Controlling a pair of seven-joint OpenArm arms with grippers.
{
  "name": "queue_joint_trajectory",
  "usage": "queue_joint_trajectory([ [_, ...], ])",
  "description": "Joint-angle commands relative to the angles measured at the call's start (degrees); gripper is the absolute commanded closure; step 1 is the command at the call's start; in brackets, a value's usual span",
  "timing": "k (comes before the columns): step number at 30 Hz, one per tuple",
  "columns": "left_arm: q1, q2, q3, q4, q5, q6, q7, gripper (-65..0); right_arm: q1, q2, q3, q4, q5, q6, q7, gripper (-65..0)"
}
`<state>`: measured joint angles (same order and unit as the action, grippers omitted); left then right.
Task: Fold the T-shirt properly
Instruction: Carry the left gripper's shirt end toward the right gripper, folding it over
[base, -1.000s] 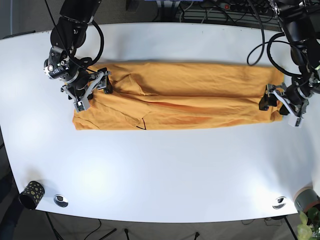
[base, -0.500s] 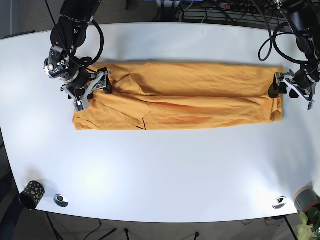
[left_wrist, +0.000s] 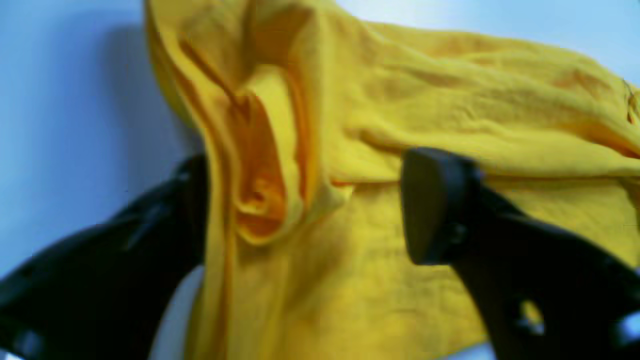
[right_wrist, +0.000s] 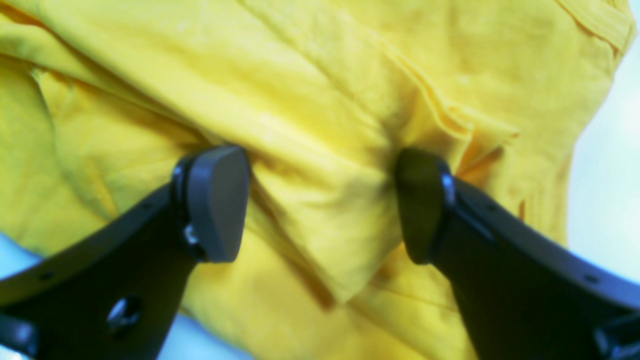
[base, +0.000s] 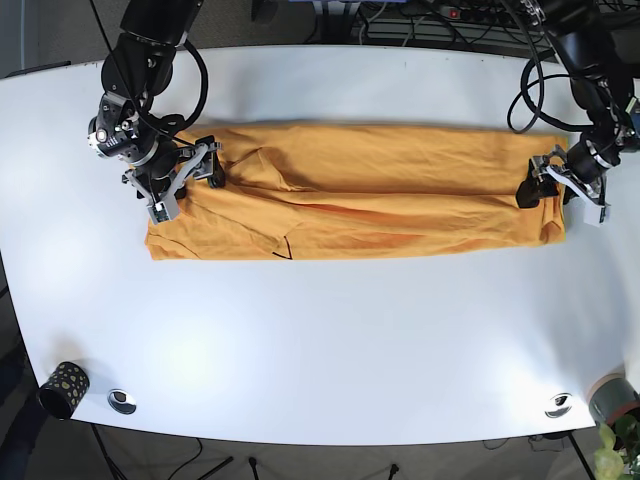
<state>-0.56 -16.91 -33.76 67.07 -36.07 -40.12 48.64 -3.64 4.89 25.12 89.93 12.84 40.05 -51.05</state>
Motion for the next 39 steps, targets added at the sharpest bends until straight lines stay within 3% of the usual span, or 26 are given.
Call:
queue_joint_trajectory([
  [1,-0.2,-0.3,0.0,0.4,0.9,0.1,2.1,-25.6,0.6,0.3,0.2,0.8,0.7,-0.05,0.4,-44.4],
  [4,-0.3,-0.3,0.1,0.8,0.9,0.1,2.1,-1.8,0.6,0.3,0.2,0.8,0.5,-0.05,0.4,-44.4],
  [5,-0.3,-0.4,0.1,0.8,0.9,0.1,2.1,0.0,0.6,0.3,0.2,0.8,0.5,-0.05,0.4,-44.4],
  [11,0.2,-0.5,0.5,8.6,1.0,0.1,5.1,0.0,0.5,0.3,0.2,0.7,0.6,-0.05,0.4,-44.4],
  [21,1.0,1.3,15.3,27.9,1.0,0.1,9.1,0.0,0.4,-0.7,0.2,0.7,0.2,-0.05,0.4,-44.4],
  [30,-2.2,6.8,27.4,27.7,1.0,0.1,8.9,0.0,0.4,-0.9,0.2,0.7,0.7,-0.05,0.4,-44.4],
  [39,-5.5,11.1,31.2,22.1,1.0,0.1,8.6,0.0,0.4,-0.9,0.2,0.7,0.7,-0.05,0.4,-44.4],
])
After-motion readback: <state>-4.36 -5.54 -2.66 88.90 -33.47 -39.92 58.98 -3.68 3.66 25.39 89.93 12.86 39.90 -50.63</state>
